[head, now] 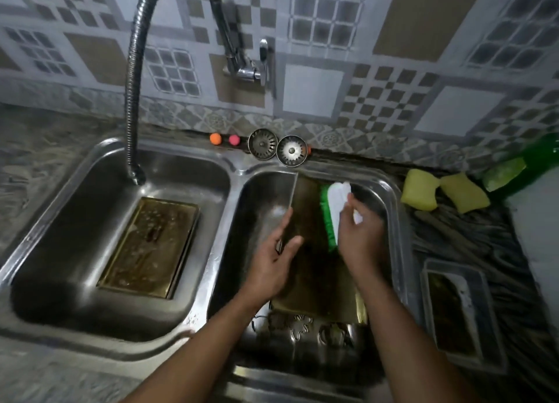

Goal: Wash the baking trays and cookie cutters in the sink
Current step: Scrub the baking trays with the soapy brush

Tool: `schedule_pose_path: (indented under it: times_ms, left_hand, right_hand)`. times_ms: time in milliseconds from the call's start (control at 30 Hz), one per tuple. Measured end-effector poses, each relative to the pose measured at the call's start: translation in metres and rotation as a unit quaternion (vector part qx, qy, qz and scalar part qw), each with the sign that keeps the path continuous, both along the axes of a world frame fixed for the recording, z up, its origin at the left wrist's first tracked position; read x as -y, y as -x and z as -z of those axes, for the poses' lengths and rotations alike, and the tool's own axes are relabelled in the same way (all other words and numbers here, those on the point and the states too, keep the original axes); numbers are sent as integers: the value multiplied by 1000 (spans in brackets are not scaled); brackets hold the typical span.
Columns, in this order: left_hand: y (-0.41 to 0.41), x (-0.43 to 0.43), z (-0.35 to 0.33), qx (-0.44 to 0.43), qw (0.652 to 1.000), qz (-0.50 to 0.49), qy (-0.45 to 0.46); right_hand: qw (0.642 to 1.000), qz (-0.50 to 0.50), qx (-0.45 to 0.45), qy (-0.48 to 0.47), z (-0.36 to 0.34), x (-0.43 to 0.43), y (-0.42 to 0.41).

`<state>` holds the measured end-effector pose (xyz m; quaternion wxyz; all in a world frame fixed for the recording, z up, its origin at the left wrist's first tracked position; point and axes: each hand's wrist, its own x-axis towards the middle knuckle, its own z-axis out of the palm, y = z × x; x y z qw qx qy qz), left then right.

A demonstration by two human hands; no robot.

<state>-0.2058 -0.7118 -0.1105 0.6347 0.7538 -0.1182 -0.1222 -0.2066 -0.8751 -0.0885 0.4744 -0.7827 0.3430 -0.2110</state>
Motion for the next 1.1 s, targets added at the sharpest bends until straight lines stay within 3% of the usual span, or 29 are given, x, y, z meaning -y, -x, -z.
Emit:
schedule_pose_path:
  times_ms: [233,333,500,633,767,1000,1100]
  left_hand:
    - [-29,4,-19,8,998,-57,40]
    - [-28,-6,-16,16,996,-78,36]
    - [-7,1,-6,14,1000,-4,26]
    - [-17,14,-12,14,999,-16,40]
    - [-37,7,-19,19,995,-84,46]
    - [-27,3,-11,41,997,-53,40]
    - [-32,9,-7,48,996,-67,22]
  right_hand:
    - [984,-170,45,-7,-7,-45,31]
    - [991,-128,26,0,7,-25,46]
    - [1000,-12,1,2,2,5,3]
    - [996,-78,49,-4,-16,-24,-9]
    - [984,-163,68,-8,-5,-49,34]
    - [995,-91,4,-28,1,-19,18]
    - [986,-168,5,-22,-7,-41,26]
